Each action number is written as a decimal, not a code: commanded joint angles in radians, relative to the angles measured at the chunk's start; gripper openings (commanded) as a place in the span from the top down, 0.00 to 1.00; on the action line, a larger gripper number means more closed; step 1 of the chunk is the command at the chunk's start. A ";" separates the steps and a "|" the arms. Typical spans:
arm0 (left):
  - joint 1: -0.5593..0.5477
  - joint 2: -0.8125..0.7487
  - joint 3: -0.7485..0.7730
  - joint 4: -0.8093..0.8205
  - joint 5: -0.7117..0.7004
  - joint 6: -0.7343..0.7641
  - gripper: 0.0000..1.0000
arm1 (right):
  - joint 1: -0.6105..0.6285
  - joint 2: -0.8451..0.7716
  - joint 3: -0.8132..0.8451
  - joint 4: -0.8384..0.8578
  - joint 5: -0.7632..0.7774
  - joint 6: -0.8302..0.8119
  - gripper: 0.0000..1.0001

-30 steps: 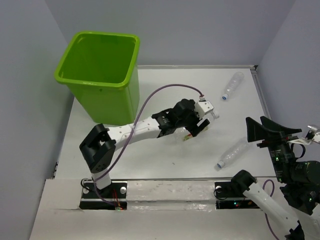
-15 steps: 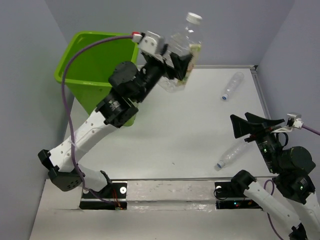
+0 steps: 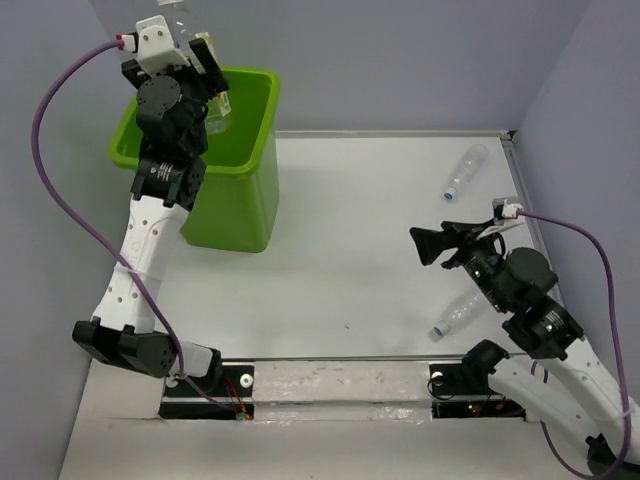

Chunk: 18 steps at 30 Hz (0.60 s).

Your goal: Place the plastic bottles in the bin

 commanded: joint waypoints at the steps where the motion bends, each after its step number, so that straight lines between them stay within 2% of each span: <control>1: 0.051 -0.046 -0.123 0.094 -0.082 -0.057 0.34 | 0.003 0.156 -0.002 0.171 0.047 -0.020 0.06; 4: 0.054 -0.059 -0.140 0.064 -0.081 -0.063 0.01 | 0.003 0.314 0.056 0.188 0.154 -0.017 0.04; 6: 0.054 -0.075 -0.143 0.042 -0.062 -0.083 0.01 | -0.017 0.368 0.088 0.199 0.238 -0.025 0.03; 9: 0.054 -0.142 -0.166 -0.001 0.023 -0.144 0.01 | -0.096 0.450 0.123 0.225 0.257 -0.031 0.01; 11: 0.055 -0.222 -0.207 -0.001 0.080 -0.178 0.01 | -0.170 0.520 0.154 0.246 0.204 -0.019 0.00; 12: 0.054 -0.248 -0.218 -0.001 0.109 -0.195 0.01 | -0.210 0.546 0.166 0.248 0.117 0.009 0.00; 13: 0.054 -0.291 -0.227 -0.001 0.111 -0.194 0.01 | -0.284 0.571 0.188 0.250 0.070 0.024 0.00; 15: 0.054 -0.322 -0.250 -0.019 0.075 -0.186 0.01 | -0.343 0.628 0.196 0.257 -0.006 0.066 0.00; 18: 0.052 -0.348 -0.263 -0.077 0.048 -0.155 0.01 | -0.423 0.690 0.217 0.299 0.001 0.075 0.00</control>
